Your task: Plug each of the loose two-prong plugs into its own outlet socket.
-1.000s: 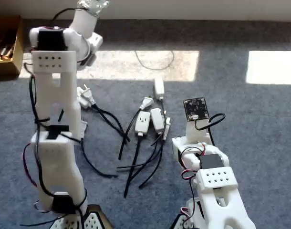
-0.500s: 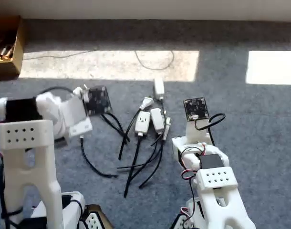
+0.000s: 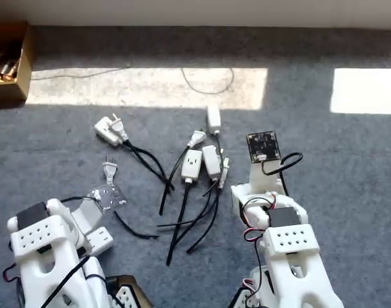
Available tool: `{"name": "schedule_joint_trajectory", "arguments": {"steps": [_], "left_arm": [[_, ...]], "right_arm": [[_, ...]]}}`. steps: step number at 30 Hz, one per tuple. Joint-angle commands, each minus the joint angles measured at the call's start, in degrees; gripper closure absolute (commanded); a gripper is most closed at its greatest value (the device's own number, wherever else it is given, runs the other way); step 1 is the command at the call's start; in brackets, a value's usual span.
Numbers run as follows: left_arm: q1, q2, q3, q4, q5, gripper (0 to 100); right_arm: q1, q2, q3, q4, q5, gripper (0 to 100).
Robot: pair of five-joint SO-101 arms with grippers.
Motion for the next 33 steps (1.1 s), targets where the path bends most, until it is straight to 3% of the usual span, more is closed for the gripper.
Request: {"name": "schedule_joint_trajectory", "arguments": {"steps": [1,10,14,21,23,28,33], "left_arm": [[4.35,-0.92,2.77,-3.34,-28.04,100],[22.20,-0.92,0.92,-5.63,-9.41,100],[25.10,-1.36,-0.04,-5.45,-5.36,99],[16.40,-1.45,-3.03,-6.07,-5.80,81],[12.09,-1.45,-5.67,-5.80,-9.49,77],[2.86,-1.45,-10.51,-5.71,-18.29,75],[1.54,-1.45,-11.56,-7.38,-16.88,75]], "right_arm": [[-0.40,-1.10,-0.31,-0.22,-0.09,92.9],[-0.31,-1.10,-0.31,-0.22,-0.09,92.9],[-0.22,-1.10,0.84,-0.22,-0.09,92.9],[-0.22,-1.19,1.10,-0.22,-0.09,92.9],[-0.22,-1.19,1.10,-0.22,-0.09,92.9],[-0.22,-1.19,1.10,-0.22,-0.09,92.9],[-0.22,-1.27,1.10,-0.22,-0.09,92.9]]}}
